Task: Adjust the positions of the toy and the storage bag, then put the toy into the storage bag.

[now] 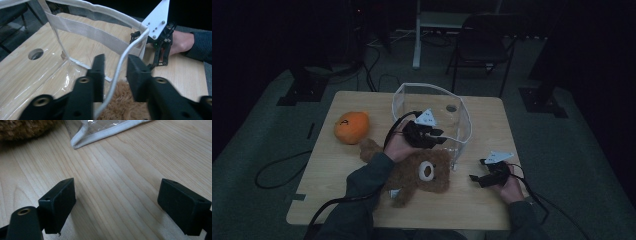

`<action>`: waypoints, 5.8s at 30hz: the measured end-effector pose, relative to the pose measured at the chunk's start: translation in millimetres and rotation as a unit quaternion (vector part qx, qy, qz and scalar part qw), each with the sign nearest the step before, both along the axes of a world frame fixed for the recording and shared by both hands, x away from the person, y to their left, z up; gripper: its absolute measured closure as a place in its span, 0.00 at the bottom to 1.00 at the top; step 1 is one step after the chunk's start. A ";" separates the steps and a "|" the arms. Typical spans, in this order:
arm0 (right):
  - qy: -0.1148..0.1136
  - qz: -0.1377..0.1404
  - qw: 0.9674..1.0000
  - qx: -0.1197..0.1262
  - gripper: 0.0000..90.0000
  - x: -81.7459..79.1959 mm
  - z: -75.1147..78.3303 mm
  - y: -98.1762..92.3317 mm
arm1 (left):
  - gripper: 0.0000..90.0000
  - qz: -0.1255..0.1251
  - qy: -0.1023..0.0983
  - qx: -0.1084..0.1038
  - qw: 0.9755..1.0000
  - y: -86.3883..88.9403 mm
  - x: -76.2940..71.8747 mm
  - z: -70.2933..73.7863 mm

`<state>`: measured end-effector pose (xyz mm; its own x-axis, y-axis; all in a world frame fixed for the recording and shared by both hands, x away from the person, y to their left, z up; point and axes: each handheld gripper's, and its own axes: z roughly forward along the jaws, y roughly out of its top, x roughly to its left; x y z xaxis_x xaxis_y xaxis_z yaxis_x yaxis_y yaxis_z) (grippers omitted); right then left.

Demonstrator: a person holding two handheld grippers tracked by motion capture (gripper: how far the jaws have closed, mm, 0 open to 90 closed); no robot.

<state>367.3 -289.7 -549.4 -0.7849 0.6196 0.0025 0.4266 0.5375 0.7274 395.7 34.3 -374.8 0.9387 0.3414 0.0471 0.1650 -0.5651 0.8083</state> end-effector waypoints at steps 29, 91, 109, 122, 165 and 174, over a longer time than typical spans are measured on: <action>-0.001 0.005 1.000 0.001 0.18 0.1 0.1 0.2 | 0.53 0.036 0.000 -0.039 0.999 89.5 -41.9 11.3; 0.001 -0.005 1.000 -0.002 0.13 -0.7 -0.3 3.4 | 0.19 -0.055 -0.006 0.098 0.994 27.3 -46.8 -82.7; 0.002 -0.010 1.000 -0.002 0.13 -2.1 -0.2 3.5 | 0.03 -0.027 -0.032 0.171 0.984 8.7 -40.3 -114.7; 0.002 -0.011 1.000 -0.002 0.13 -2.2 -0.2 3.5 | 0.45 -0.003 -0.054 0.164 0.985 16.1 -47.4 -106.5; 0.001 -0.010 1.000 -0.002 0.13 -2.4 -0.2 3.1 | 0.51 0.032 -0.124 0.076 0.989 53.4 -84.7 -48.6; 0.001 -0.010 1.000 -0.002 0.13 -2.5 -0.2 3.2 | 0.51 0.038 -0.120 0.041 0.991 68.8 -87.3 -34.7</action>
<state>364.8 -286.6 -549.6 -0.7721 0.6355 0.0024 0.4397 0.5315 0.7240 308.4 103.1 -409.5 0.8693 0.3957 0.2960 0.0177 -0.6236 0.7816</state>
